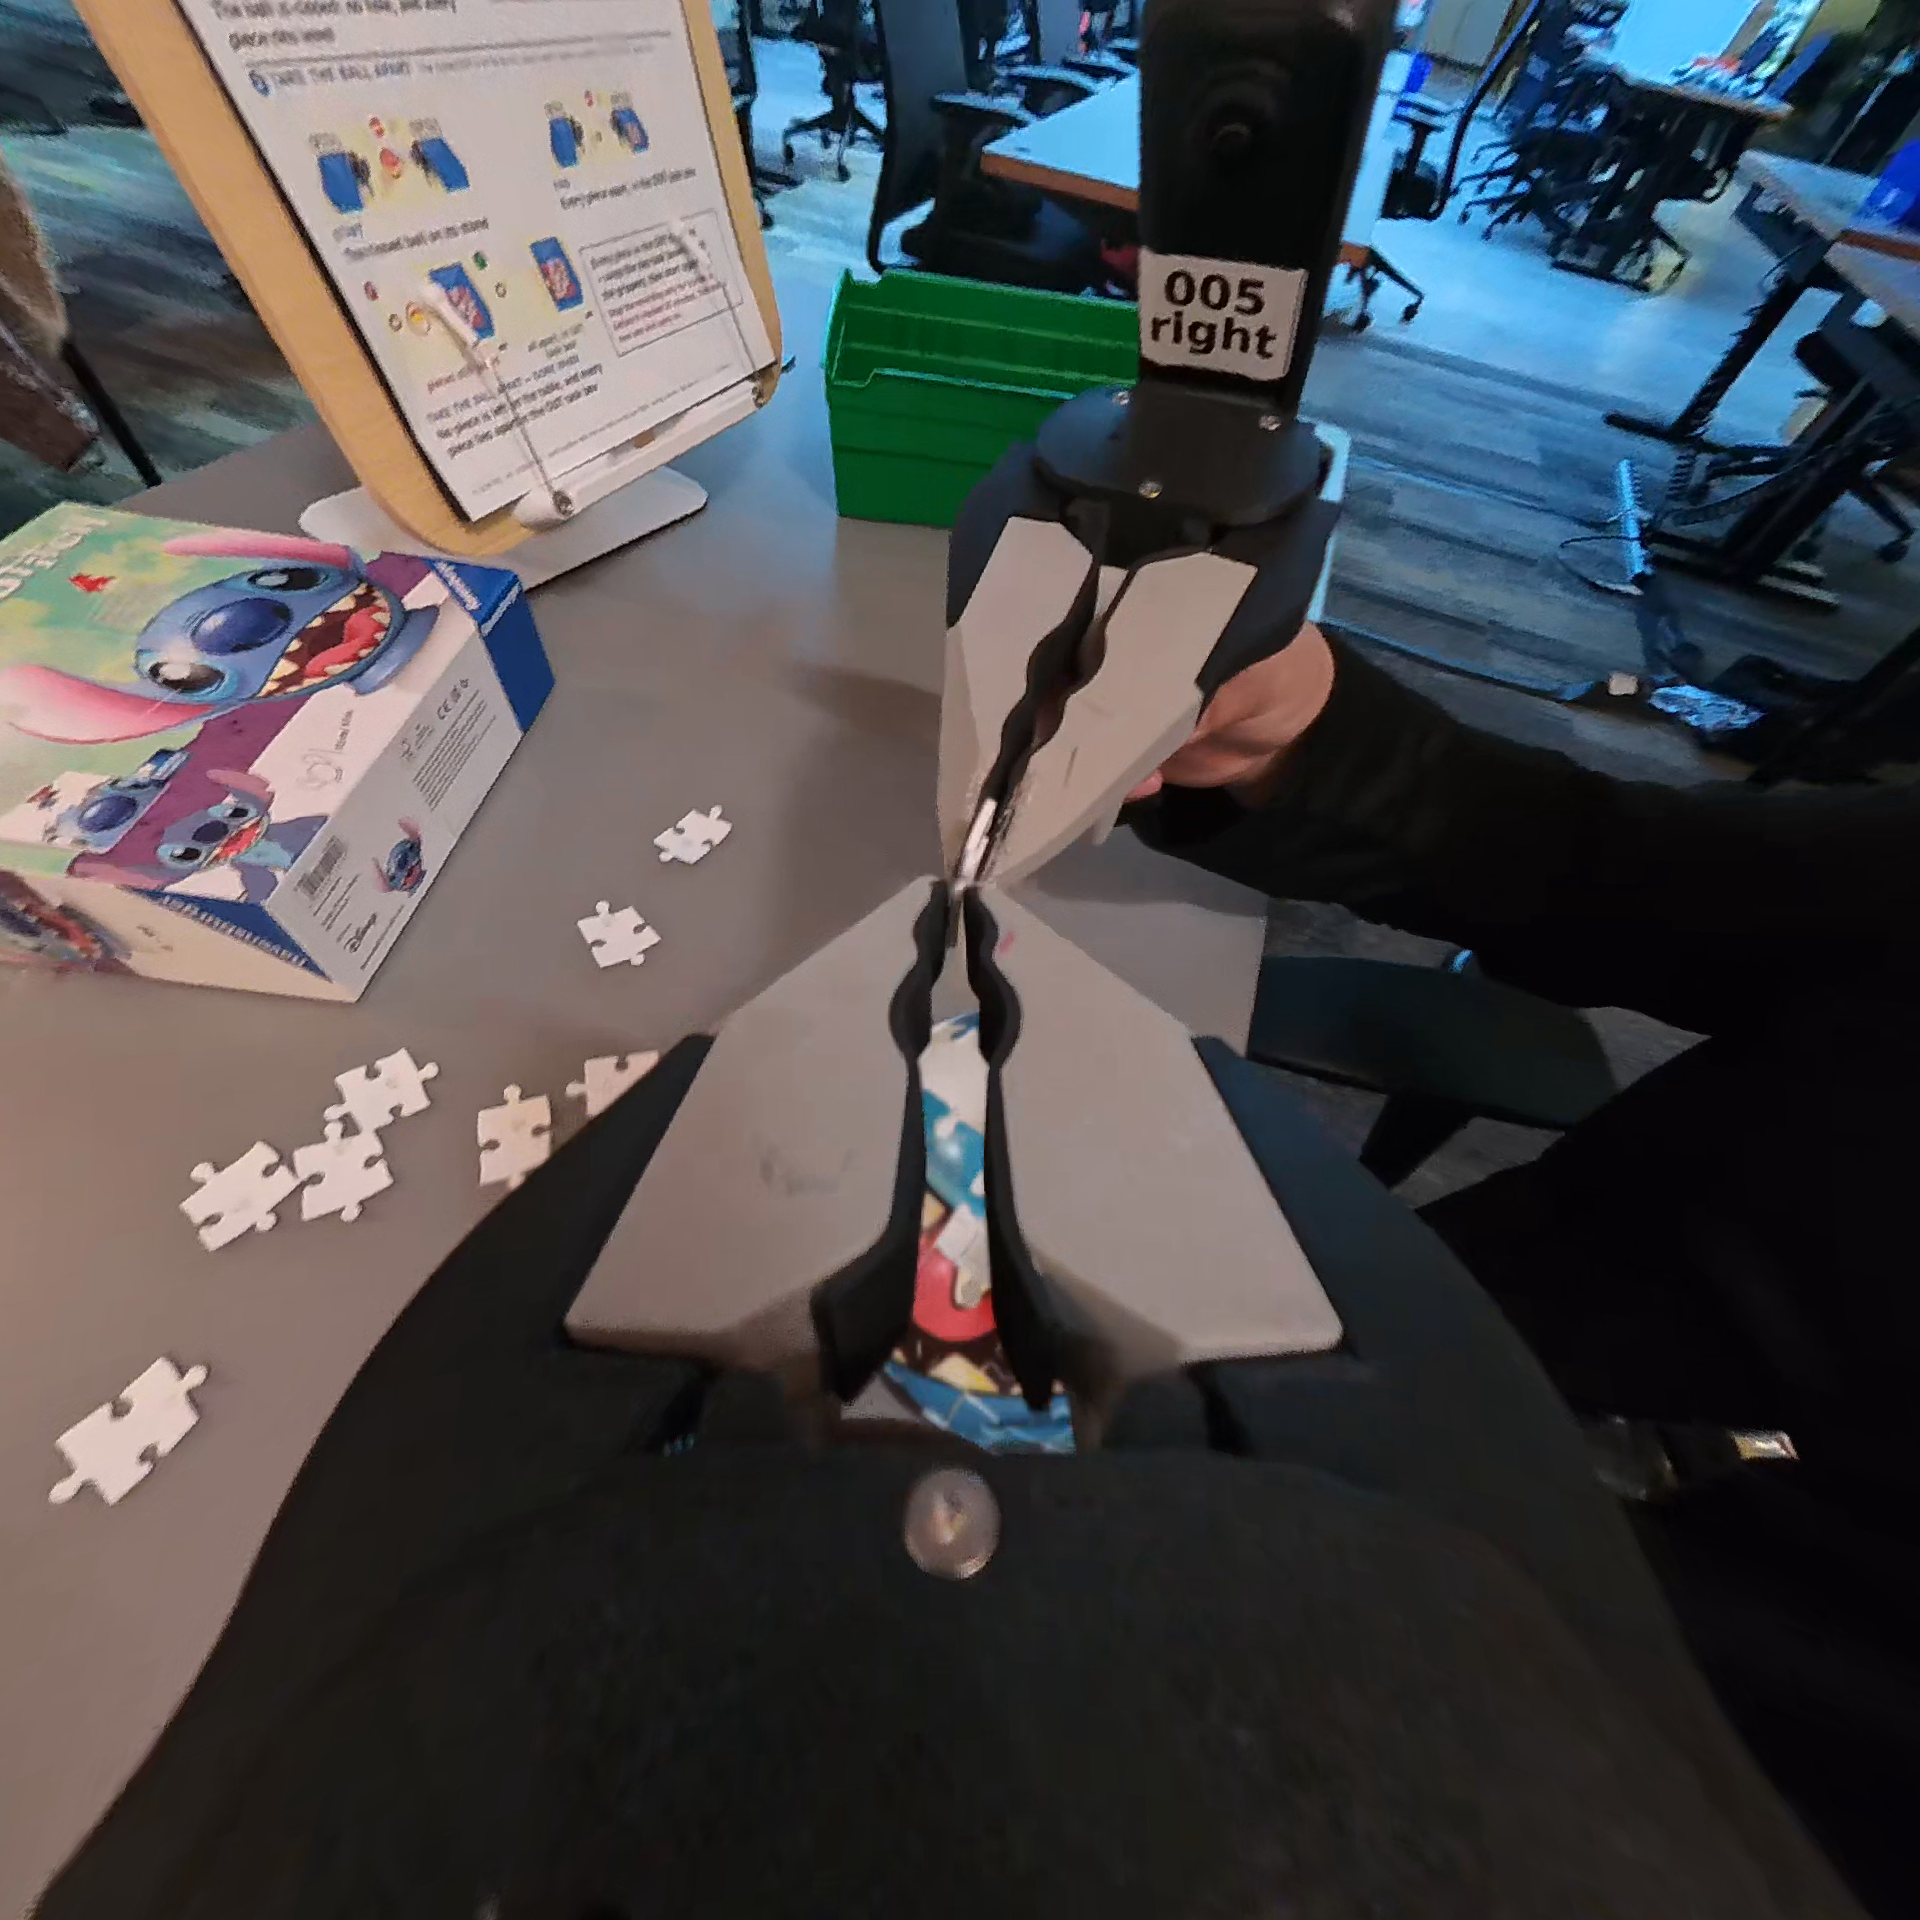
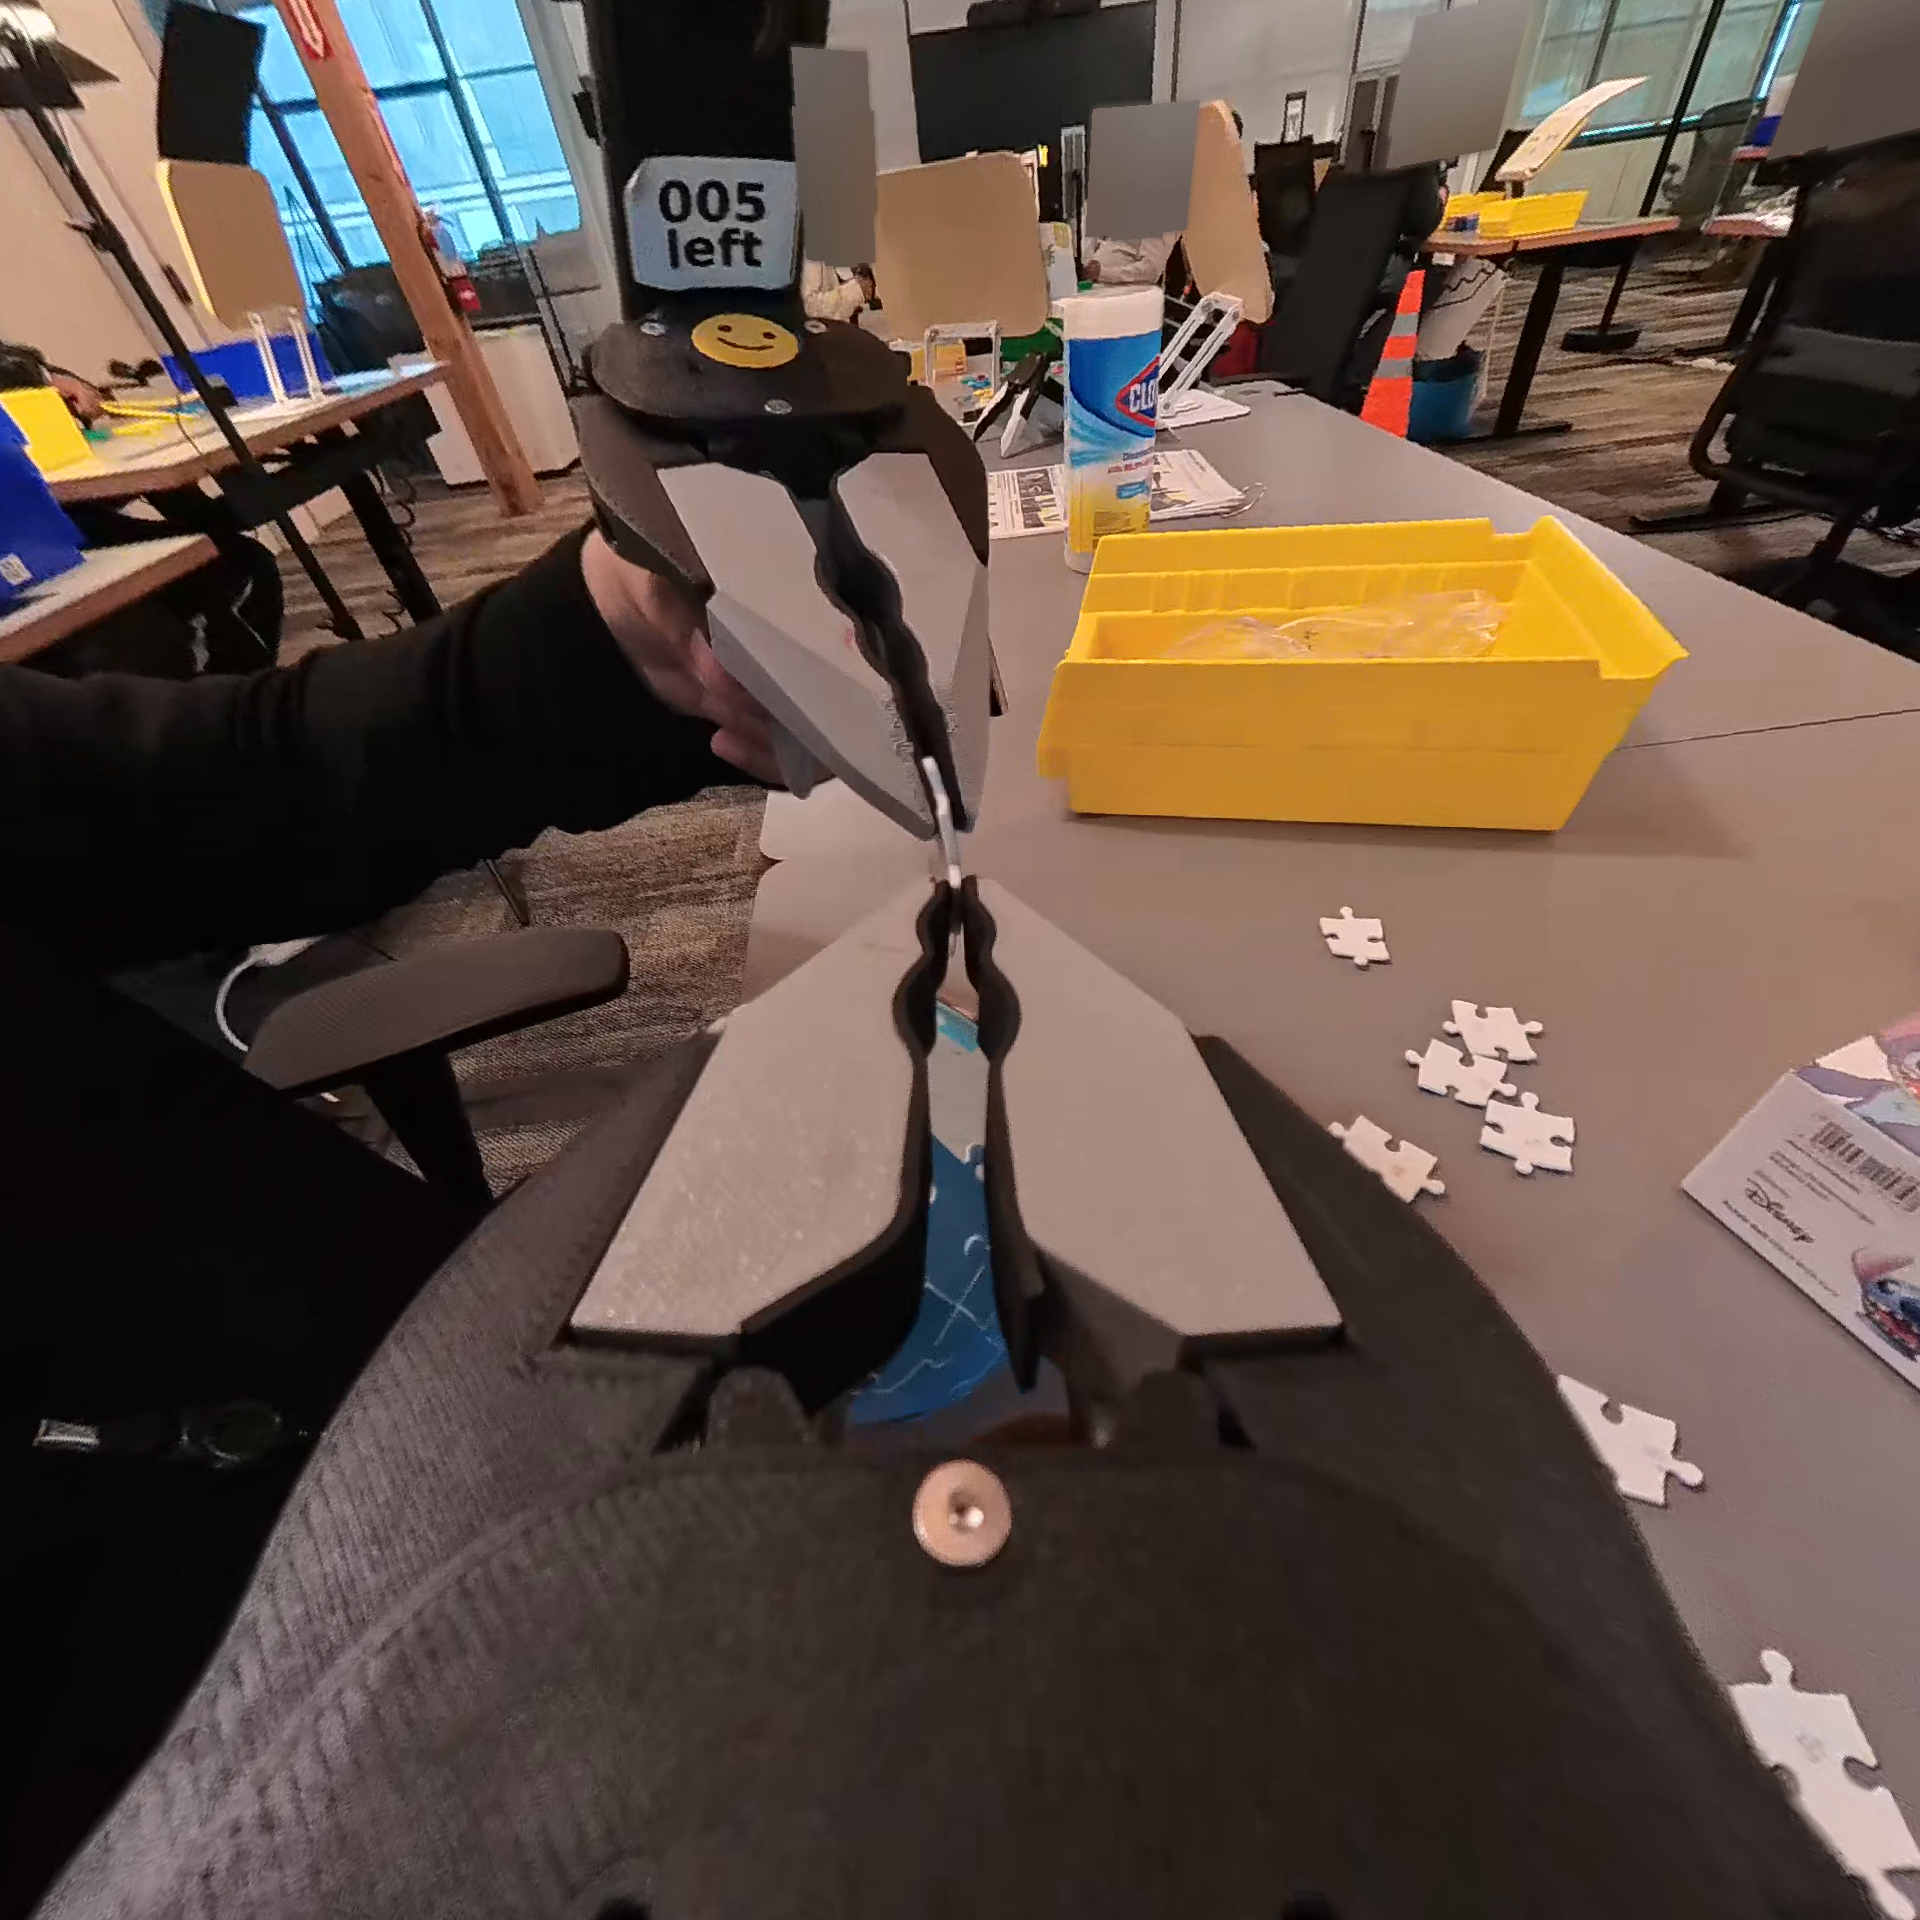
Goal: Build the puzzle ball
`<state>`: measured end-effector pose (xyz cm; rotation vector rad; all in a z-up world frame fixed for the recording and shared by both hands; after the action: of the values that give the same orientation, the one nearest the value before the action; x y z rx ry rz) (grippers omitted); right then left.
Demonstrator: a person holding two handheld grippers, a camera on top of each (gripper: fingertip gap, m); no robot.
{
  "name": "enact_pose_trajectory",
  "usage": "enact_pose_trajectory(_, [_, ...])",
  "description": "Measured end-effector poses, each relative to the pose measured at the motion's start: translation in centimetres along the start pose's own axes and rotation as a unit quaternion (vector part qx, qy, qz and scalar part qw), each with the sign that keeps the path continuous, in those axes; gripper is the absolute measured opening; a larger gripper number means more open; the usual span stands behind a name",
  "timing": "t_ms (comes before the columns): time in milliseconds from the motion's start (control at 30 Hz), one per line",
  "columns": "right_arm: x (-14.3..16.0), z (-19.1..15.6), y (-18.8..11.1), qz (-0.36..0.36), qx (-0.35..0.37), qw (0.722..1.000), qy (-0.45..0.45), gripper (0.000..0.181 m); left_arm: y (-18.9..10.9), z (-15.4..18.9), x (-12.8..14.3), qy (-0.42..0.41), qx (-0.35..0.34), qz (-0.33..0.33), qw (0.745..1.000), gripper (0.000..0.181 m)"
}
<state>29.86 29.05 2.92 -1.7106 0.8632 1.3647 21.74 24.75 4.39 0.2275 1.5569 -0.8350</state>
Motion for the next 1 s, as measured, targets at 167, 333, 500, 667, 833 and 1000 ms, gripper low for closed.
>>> enact_pose_trajectory(167, [0.8,0.8,-0.5,0.008,0.013,1.0,-0.002,0.0,-2.0,-0.9,1.2,-0.006,-0.041,-0.011,0.999,0.017])
enact_pose_trajectory(333, [3.1,2.3,-1.2,-0.008,0.019,1.0,-0.014,0.0,-4.1,-1.6,1.9,-0.021,-0.077,-0.011,0.997,0.02])
enact_pose_trajectory(500, [4.7,3.0,-0.6,-0.033,0.013,0.999,-0.036,0.0,-4.2,-1.6,3.0,-0.017,-0.097,-0.035,0.994,0.021])
enact_pose_trajectory(667, [5.5,3.8,0.2,-0.046,0.013,0.998,-0.044,0.0,-4.0,-1.4,3.9,-0.015,-0.105,-0.059,0.993,0.025])
enact_pose_trajectory(833, [5.7,4.2,0.5,-0.041,0.002,0.999,-0.029,0.0,-4.5,-1.1,4.2,-0.022,-0.11,-0.063,0.992,0.027])
enact_pose_trajectory(1000, [5.1,3.7,0.3,-0.004,-0.03,0.999,-0.011,0.0,-4.3,-0.8,4.0,-0.019,-0.119,-0.051,0.991,0.029])
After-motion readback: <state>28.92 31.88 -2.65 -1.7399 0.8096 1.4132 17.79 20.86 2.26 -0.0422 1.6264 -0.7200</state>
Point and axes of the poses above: each gripper's, where its closed fingertips meet, y out along the fingers, x out of its underside, z = x × y across the jaws, the point moved 5 cm from there along -y, back along the fingers, and after that the axes turned 10 degrees about -x, right-handed, at the moved point
